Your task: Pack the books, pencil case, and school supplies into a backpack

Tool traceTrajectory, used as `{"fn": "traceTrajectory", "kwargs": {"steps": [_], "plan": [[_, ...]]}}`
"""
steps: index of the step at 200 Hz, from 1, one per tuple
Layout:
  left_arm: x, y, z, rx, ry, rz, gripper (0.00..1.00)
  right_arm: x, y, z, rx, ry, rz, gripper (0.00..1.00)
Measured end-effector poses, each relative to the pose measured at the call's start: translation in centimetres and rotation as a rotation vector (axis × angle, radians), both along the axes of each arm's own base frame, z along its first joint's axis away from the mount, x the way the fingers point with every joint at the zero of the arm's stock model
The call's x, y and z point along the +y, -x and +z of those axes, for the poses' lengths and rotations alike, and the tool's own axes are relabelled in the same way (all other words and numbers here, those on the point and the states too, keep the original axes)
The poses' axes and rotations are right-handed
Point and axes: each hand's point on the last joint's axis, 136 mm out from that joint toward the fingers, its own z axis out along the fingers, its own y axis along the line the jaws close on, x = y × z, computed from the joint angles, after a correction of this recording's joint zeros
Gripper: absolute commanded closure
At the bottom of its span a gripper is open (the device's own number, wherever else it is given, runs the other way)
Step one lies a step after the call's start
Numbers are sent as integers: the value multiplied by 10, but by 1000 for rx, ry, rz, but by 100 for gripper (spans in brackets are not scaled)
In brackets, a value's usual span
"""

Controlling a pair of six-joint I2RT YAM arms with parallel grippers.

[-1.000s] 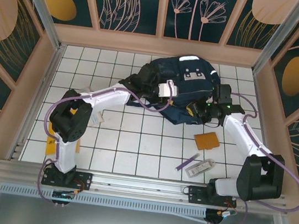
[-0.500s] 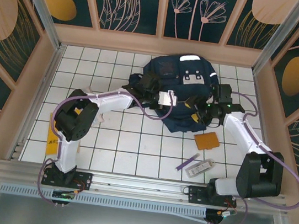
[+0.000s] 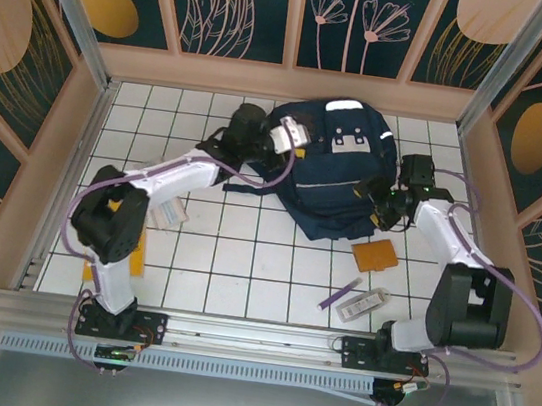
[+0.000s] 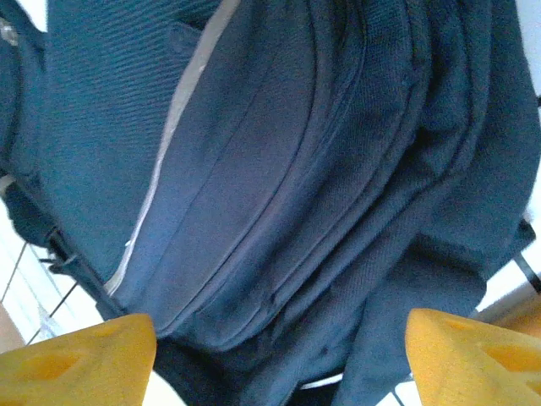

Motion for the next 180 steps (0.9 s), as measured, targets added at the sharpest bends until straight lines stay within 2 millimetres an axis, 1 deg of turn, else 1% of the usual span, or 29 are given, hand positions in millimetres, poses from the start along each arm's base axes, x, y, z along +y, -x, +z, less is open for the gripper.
{"fn": "traceTrajectory", "kwargs": {"steps": [7, 13, 18, 23, 30, 34, 40, 51, 55, 69, 72, 79, 88, 99, 108, 116, 129, 137, 151, 167, 180], "plan": [[14, -4, 8, 11, 18, 70, 33, 1, -2, -6, 8, 2, 6, 34], [25, -7, 14, 21, 30, 134, 29, 1, -5, -11, 12, 2, 10, 40], [33, -9, 19, 35, 43, 187, 23, 2, -7, -14, 16, 0, 10, 55], [44, -12, 25, 49, 61, 254, 15, 3, -9, -17, 14, -2, 14, 68], [59, -16, 33, 63, 82, 346, 3, 3, -11, -19, 11, -1, 21, 83], [70, -17, 38, 70, 93, 402, 1, 4, -12, -20, 7, 1, 26, 92], [83, -18, 43, 91, 118, 477, 1, 4, -13, -20, 5, 2, 29, 100], [113, -19, 49, 131, 167, 615, 1, 5, -13, -19, -1, -1, 35, 100], [126, -18, 50, 153, 189, 669, 1, 5, -14, -18, -6, -1, 43, 100], [171, -14, 43, 224, 242, 834, 1, 9, -19, -12, -35, 7, 69, 100], [180, -11, 39, 242, 247, 869, 1, 10, -20, -10, -42, 8, 74, 96], [201, -6, 31, 287, 267, 952, 1, 12, -23, -6, -61, 13, 91, 78], [232, 2, 13, 365, 291, 1071, 1, 17, -26, 2, -90, 26, 117, 63], [265, 15, -14, 471, 301, 1202, 1, 27, -30, 12, -138, 51, 165, 55], [294, 27, -40, 565, 300, 1317, 1, 38, -31, 24, -189, 65, 207, 52], [318, 40, -65, 649, 292, 1417, 1, 51, -33, 38, -245, 79, 254, 51], [349, 66, -101, 773, 272, 1557, 1, 77, -33, 64, -350, 78, 337, 51], [363, 84, -119, 841, 261, 1628, 1, 94, -32, 79, -419, 68, 392, 51], [374, 113, -143, 934, 257, 1713, 2, 120, -28, 97, -505, 44, 472, 51], [379, 139, -159, 1004, 264, 1775, 1, 143, -21, 103, -550, 16, 544, 52], [377, 154, -167, 1042, 274, 1799, 1, 158, -17, 103, -567, -10, 596, 52]]}}
